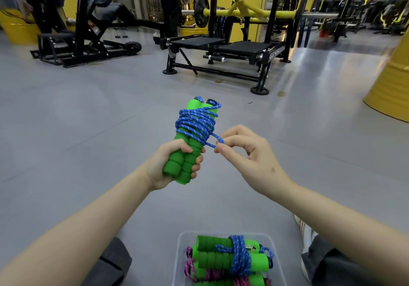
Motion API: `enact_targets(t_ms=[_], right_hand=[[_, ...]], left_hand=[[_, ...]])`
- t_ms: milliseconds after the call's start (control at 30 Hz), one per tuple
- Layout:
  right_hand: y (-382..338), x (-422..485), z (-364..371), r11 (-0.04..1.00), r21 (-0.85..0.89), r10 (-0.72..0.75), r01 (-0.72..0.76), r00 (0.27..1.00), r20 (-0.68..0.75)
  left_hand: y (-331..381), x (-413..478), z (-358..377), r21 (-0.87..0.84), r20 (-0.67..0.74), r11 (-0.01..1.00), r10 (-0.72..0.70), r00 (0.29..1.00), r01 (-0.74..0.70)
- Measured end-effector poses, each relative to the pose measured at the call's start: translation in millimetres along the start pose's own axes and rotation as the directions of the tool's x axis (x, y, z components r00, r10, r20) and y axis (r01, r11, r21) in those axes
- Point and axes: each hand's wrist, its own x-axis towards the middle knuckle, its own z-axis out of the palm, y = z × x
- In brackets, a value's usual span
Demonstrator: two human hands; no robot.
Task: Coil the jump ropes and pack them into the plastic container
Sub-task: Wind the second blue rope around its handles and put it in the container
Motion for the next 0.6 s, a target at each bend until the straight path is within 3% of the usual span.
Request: enact_targets(t_ms=[133,267,367,600], right_hand=[[3,-5,3,0.999,-0.028,-0.027,0.029,0.996,0.083],[16,-6,-3,0.922,-0.262,-0.245,0.284,0.954,0.173],[21,-6,-5,0.869,-0.284,-0.358,0.405,0.911,0.203],[20,-1,0,0.926,-0.194,-0.293,0.323,0.941,0.169]], left_hand=[[5,0,0,0.003,0.033,1.000,0.019,0.999,-0.019],[12,-4,-4,-0.070,0.078,0.997,0.019,0.997,-0.013],[11,-7,-5,-0.108,0.147,0.994,-0.014,0.989,0.030],[0,-7,18,-0.163,0.116,0.985,-0.044,0.992,0.063]])
